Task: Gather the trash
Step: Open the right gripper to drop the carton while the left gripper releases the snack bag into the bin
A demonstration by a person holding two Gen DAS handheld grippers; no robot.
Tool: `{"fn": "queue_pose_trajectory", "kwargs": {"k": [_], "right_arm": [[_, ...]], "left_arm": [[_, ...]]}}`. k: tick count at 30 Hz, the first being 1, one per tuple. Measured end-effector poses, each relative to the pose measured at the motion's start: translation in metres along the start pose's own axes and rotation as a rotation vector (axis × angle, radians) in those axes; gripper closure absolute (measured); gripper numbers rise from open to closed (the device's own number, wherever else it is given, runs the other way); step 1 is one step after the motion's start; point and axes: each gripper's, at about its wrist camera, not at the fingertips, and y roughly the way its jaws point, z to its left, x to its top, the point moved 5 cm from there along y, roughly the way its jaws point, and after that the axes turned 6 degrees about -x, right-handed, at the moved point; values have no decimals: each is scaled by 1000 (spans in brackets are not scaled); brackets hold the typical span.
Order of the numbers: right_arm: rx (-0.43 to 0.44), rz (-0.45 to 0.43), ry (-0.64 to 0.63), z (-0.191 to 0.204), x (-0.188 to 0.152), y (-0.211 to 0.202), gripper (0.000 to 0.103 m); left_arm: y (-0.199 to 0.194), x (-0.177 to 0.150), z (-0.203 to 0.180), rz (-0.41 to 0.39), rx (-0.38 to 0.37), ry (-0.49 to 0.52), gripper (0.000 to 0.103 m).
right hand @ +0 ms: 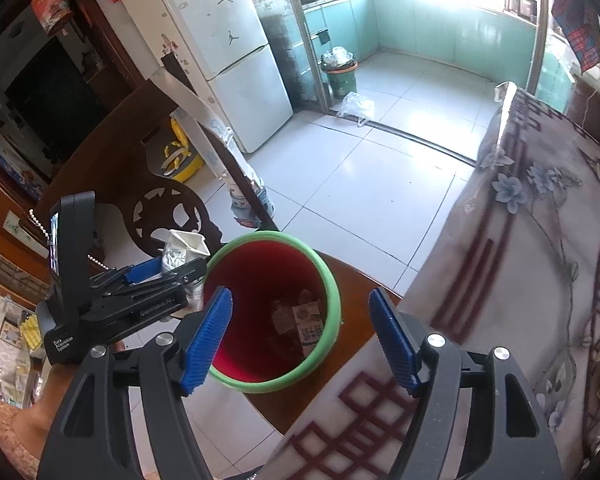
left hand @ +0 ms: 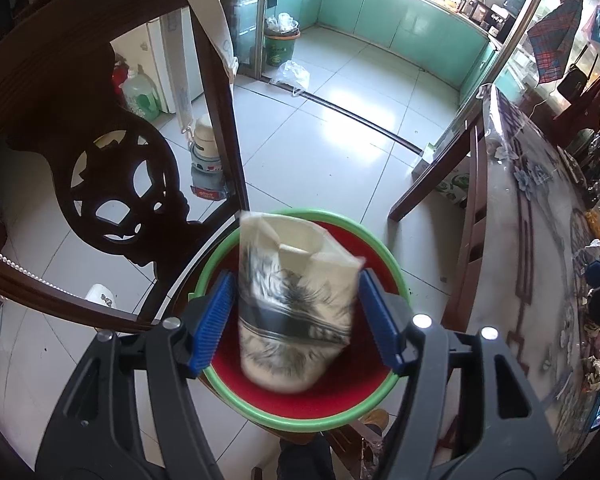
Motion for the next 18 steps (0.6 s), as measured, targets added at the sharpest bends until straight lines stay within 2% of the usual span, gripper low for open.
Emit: {"fn": "queue_pose_trajectory", "kwargs": {"k": [1, 3, 12, 18], "right_arm": [[3, -2, 12, -3, -1, -3, 34], [1, -10, 26, -6, -3, -7, 34], [-48, -62, 73, -30, -17, -35, 34], [-120, -66, 171, -75, -45, -54, 34]], "left_arm": [[-1, 0, -1, -2, 6, 1, 32], [-3, -1, -2, -9, 9, -2, 26], [-9, -9, -29, -12, -34, 42, 26], [-12, -15, -75, -3, -94, 130, 26]]}}
